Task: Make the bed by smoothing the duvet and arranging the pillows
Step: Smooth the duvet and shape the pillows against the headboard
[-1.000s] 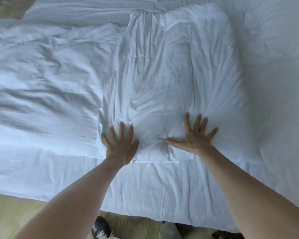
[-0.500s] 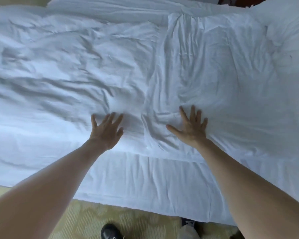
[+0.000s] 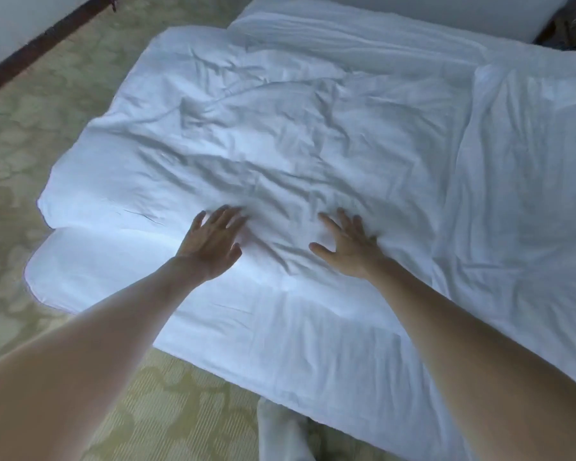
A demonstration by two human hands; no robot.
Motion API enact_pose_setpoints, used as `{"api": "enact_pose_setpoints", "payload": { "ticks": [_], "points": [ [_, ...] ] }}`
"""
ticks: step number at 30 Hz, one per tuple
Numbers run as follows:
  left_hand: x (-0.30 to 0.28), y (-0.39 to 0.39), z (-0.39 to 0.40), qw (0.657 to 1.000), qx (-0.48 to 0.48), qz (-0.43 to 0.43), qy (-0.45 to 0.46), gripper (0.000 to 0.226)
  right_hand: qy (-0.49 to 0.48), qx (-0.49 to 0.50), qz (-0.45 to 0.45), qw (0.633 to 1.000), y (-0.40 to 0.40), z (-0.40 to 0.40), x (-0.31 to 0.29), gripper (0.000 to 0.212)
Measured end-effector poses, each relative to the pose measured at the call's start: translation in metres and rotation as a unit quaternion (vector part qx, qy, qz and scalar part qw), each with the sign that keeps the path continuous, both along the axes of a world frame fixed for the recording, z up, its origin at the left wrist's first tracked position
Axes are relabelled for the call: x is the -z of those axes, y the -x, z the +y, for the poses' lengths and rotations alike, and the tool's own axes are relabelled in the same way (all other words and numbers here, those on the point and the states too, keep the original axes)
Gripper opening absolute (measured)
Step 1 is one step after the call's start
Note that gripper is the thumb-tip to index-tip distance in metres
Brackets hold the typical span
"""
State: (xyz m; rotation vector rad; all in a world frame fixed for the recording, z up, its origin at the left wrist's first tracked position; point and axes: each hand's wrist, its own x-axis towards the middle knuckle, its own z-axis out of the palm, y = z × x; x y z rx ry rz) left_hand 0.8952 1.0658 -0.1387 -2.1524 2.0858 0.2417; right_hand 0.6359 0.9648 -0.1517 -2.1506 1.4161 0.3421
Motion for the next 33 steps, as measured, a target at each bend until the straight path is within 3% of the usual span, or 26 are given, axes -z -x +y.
{"api": "enact_pose_setpoints", "payload": {
  "ticks": [3,8,10,15,18,24,27,30,33],
  "points": [
    [0.004,-0.043,-0.017,0.998,-0.045,0.030,-0.034,0.062,0.008,-0.037,0.005,0.999,-0.052,-0.021,0.003,0.079],
    [0.013,-0.110,-0.039,0.978,-0.179,0.075,-0.070,0.033,-0.012,-0.068,0.008,0.998,-0.156,-0.045,0.017,0.094],
    [0.020,-0.140,-0.041,0.967,-0.230,0.081,-0.077,0.032,-0.016,-0.071,0.007,0.997,-0.192,-0.049,0.024,0.098],
    [0.040,-0.204,-0.034,0.928,-0.354,0.085,-0.079,0.061,0.013,-0.109,0.062,0.992,-0.264,-0.056,0.040,0.132],
    [0.053,-0.238,-0.025,0.884,-0.448,0.112,-0.069,0.083,-0.007,-0.102,0.106,0.989,-0.299,-0.055,0.046,0.149],
    [0.079,-0.303,-0.011,0.745,-0.598,0.287,-0.076,0.106,-0.044,-0.091,0.124,0.987,-0.344,-0.045,0.056,0.156],
    [0.085,-0.339,-0.013,0.595,-0.685,0.421,0.002,0.123,-0.048,-0.075,0.143,0.986,-0.359,-0.040,0.060,0.157],
    [0.088,-0.380,-0.013,0.443,-0.727,0.521,0.060,0.095,-0.055,-0.055,0.147,0.986,-0.371,-0.038,0.063,0.157],
    [0.087,-0.393,-0.015,0.378,-0.703,0.595,0.093,0.053,-0.059,-0.023,0.127,0.990,-0.387,-0.029,0.061,0.148]
  ]
}}
